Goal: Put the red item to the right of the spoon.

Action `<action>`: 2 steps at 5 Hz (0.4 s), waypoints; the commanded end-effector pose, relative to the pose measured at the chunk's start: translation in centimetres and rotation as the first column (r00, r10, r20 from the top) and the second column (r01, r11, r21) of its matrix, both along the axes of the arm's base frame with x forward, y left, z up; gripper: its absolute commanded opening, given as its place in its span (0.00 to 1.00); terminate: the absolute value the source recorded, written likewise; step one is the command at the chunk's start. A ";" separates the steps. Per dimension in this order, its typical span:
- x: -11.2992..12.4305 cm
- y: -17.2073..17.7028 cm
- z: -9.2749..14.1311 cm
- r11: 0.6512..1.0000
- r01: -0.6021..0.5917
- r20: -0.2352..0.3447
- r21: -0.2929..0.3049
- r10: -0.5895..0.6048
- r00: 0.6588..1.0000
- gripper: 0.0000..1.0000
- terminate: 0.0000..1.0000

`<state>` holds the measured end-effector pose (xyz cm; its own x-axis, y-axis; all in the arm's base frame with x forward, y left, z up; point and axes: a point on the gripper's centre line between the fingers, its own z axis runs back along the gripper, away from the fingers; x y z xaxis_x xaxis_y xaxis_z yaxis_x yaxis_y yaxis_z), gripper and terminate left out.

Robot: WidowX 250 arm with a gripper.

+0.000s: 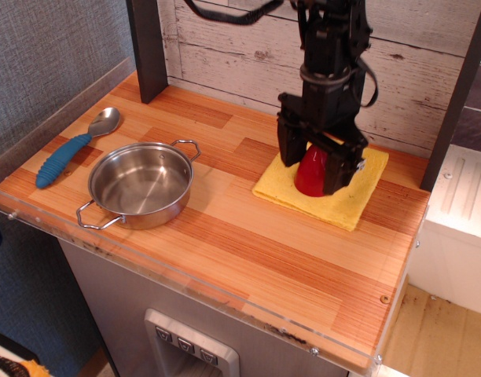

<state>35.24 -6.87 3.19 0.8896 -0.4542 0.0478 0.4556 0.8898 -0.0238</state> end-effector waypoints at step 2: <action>0.5 0.1 1.3 0.999 0.010 0.069 -0.040 -0.007 0.998 0.00 0.00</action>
<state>35.56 -6.85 3.07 0.8852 -0.4568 0.0876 0.4619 0.8856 -0.0489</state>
